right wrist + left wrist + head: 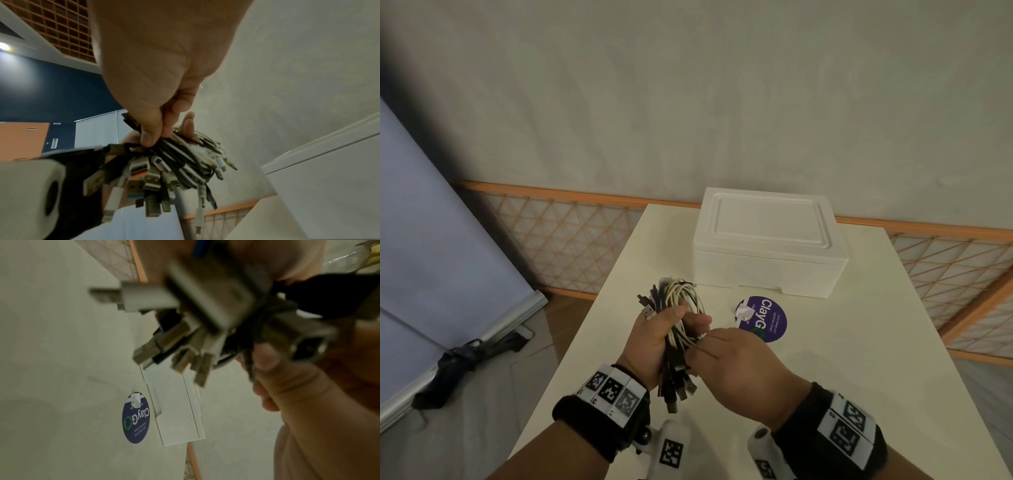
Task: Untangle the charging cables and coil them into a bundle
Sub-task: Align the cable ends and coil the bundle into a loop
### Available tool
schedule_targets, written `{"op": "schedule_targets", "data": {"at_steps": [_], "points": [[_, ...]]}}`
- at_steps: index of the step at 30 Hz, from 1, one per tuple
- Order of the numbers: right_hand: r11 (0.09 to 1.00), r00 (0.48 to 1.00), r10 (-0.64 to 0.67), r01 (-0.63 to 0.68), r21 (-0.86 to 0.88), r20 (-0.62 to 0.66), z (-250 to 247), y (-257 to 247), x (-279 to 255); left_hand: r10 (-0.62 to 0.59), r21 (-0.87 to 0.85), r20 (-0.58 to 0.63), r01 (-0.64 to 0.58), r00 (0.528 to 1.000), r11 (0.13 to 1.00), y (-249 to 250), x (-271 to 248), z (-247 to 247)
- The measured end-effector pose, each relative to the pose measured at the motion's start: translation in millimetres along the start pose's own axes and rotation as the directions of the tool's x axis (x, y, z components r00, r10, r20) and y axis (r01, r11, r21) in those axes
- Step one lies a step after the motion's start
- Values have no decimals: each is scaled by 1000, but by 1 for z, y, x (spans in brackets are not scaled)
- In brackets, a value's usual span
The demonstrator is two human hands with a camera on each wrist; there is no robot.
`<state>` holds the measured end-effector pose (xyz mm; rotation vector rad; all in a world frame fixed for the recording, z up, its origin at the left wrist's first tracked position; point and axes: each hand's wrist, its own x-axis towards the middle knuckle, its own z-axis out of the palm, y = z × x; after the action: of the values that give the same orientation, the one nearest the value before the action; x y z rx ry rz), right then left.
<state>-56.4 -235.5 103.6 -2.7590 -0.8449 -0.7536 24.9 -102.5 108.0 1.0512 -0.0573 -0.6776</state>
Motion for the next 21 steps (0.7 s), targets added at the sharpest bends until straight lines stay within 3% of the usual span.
{"op": "schedule_targets", "data": {"at_steps": [2, 5, 8, 11, 17, 19, 21], "points": [[998, 999, 22, -19, 61, -40, 0, -2, 4, 13, 23, 12, -14, 1000, 1000, 1, -1, 1], [947, 957, 258, -223, 232, -134, -2, -2, 10, 10, 33, 46, -12, 999, 999, 1, -5, 4], [931, 912, 357, -330, 156, -203, -5, -2, 11, 51, 31, 121, -55, 991, 998, 0, -8, 2], [903, 883, 429, -413, 121, -188, -12, 1, 12, 70, 69, 240, -89, 968, 994, 0, -10, 0], [762, 802, 583, -484, 431, -131, -7, 2, 12, 97, 208, 281, -159, 955, 965, 5, -7, 1], [736, 802, 583, -455, 502, -128, -8, -2, 13, 83, 164, 302, -137, 950, 977, 5, -9, 3], [773, 834, 533, -411, 483, -142, -7, -5, 15, 57, 61, 295, -79, 954, 995, 3, -12, 6]]}}
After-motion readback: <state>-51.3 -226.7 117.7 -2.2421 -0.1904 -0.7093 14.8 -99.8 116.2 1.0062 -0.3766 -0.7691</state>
